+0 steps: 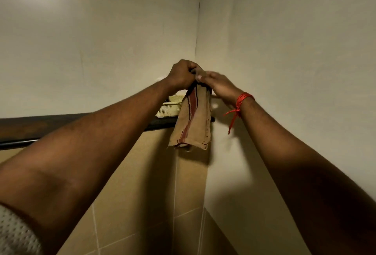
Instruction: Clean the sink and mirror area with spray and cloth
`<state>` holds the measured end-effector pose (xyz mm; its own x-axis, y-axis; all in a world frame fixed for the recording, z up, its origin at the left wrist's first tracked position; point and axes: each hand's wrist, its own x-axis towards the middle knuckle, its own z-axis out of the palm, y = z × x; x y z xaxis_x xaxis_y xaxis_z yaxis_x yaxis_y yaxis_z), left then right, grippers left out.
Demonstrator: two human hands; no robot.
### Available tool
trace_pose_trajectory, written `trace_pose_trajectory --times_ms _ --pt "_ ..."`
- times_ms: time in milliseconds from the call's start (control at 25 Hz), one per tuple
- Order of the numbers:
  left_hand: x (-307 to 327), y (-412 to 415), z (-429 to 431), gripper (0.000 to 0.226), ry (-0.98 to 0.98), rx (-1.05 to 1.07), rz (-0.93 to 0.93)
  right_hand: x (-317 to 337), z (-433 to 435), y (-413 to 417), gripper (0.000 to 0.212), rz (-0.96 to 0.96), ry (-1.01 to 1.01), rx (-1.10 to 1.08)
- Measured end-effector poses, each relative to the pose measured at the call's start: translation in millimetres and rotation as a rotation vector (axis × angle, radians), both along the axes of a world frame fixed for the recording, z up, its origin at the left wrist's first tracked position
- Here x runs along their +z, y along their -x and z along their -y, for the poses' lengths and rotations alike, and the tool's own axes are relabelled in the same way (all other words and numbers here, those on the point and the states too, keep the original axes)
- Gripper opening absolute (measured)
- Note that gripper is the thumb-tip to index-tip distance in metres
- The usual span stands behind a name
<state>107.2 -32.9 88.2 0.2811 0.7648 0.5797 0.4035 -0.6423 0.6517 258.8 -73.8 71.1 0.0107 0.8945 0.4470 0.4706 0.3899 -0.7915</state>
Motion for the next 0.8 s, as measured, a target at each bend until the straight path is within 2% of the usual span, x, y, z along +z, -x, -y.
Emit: trace_pose_trajectory --times_ms 80,200,320,400,560,680,800 --pt "-0.9 0.4 2.6 0.023 -0.034 0.065 -0.004 -22.5 5.8 -3.1 0.050 -0.038 0.152 0.125" --pt "-1.1 12.8 -1.5 0.025 -0.134 0.167 -0.072 -47.3 -5.3 -3.9 0.036 -0.057 0.110 0.179" --pt "-3.9 22.3 -13.6 0.024 -0.204 0.209 -0.072 -47.7 -34.6 1.5 0.023 0.113 -0.036 -0.021" --pt "-5.2 26.2 -31.6 0.026 -0.251 0.242 -0.069 -45.4 -54.7 5.2 0.021 0.208 -0.054 -0.112" --pt "-4.3 17.4 -88.6 0.024 -0.320 0.327 -0.062 -37.5 -107.8 7.0 0.022 0.203 -0.157 -0.339" --pt "-13.3 10.3 -121.0 0.040 -0.324 0.476 -0.230 -40.6 -146.1 9.5 0.039 0.194 -0.199 -0.438" --pt "-29.4 8.1 -127.6 0.054 -0.467 0.564 -0.394 -47.1 -156.2 14.2 0.052 0.243 -0.234 -0.415"
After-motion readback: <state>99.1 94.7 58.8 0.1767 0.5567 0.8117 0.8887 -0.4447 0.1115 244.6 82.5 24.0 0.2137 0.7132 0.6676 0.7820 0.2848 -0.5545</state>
